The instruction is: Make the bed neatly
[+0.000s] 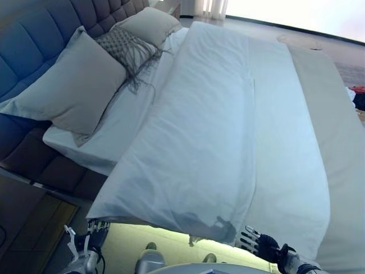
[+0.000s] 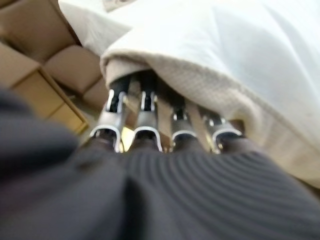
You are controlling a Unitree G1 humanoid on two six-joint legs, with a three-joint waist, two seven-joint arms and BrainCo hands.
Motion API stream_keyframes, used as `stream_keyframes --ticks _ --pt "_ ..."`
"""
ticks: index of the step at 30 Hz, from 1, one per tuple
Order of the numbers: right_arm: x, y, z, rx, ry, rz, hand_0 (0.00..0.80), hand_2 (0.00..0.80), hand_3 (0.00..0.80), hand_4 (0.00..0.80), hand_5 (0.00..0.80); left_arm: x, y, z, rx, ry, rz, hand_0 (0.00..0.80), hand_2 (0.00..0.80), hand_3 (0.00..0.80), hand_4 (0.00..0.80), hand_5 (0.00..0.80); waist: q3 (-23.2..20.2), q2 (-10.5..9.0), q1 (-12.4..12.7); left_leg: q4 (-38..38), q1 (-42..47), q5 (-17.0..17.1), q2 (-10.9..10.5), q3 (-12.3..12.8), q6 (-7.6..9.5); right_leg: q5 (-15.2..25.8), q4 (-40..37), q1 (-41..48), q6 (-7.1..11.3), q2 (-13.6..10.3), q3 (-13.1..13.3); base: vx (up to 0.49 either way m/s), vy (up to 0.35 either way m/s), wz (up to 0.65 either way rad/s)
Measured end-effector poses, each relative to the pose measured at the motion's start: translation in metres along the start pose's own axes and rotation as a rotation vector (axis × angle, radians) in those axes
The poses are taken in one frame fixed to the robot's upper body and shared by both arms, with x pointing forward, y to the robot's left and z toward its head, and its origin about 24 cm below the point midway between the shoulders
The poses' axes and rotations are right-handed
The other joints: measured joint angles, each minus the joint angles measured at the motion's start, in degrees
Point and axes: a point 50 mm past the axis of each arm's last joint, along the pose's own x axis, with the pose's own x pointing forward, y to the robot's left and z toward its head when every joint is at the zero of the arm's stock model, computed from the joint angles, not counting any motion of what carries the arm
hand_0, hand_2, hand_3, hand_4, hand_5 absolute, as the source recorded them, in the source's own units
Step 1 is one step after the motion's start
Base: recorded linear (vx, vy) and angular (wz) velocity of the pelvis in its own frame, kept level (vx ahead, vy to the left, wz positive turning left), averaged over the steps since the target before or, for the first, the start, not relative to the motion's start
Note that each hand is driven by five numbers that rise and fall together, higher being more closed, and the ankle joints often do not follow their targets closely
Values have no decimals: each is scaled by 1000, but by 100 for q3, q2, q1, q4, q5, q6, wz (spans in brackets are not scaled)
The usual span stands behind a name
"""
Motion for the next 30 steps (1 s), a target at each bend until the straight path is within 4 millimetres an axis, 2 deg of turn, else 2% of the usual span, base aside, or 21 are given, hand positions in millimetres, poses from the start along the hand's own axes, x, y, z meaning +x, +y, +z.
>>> stream_keyframes --ticks 3,5,10,12,15,17,22,27,30 --pt "0 0 1 8 -10 5 0 0 0 0 0 0 4 -7 -9 12 8 0 0 0 0 0 70 -2 11 79 -4 -1 -23 6 -1 -65 2 132 38 -14 0 -21 -57 23" --pt "-1 -1 5 23 -31 4 0 0 0 0 0 -1 5 -3 -20 -22 4 0 0 0 0 0 133 -30 53 98 18 -2 -12 54 0 -130 31 198 71 -4 -1 8 -64 20" --pt "-3 -3 4 28 -30 3 0 0 0 0 0 -23 20 35 14 -173 48 0 0 0 0 0 339 -63 155 133 41 1 -26 140 37 -191 78 287 89 -27 24 27 -29 13" --pt "-4 -4 3 34 -33 9 0 0 0 0 0 -34 26 49 35 -213 73 0 0 0 0 0 349 -90 157 103 131 7 -61 146 64 -193 82 324 92 -56 155 4 -4 4" --pt "-5 -5 6 50 -57 17 0 0 0 0 0 -36 20 61 51 -244 65 0 0 0 0 0 340 -118 142 61 165 23 -102 170 106 -184 79 308 102 -74 334 -8 2 -4" --pt "-5 -5 6 54 -57 17 0 0 0 0 0 -35 12 65 48 -259 44 0 0 0 0 0 315 -129 128 33 241 10 -109 290 126 -172 77 301 118 -94 444 -20 -9 -22" --pt "-11 -12 -5 100 -51 8 0 0 0 0 0 -33 8 68 54 -259 34 0 0 0 0 0 24 -168 92 -86 243 21 -146 435 152 -137 58 179 144 -125 617 7 -27 -19" --pt "-13 -16 -13 106 -32 -1 0 0 0 0 0 -32 7 66 57 -254 28 0 0 0 0 0 -148 -137 -35 -154 253 27 -166 451 165 -81 -7 116 154 -126 679 21 -57 -7" --pt "-14 -17 -16 105 -22 -6 0 0 0 0 0 -31 6 66 148 -247 50 0 0 0 0 0 -291 -87 -42 -222 311 28 -171 459 166 -79 -8 107 158 -126 716 27 -50 -8"
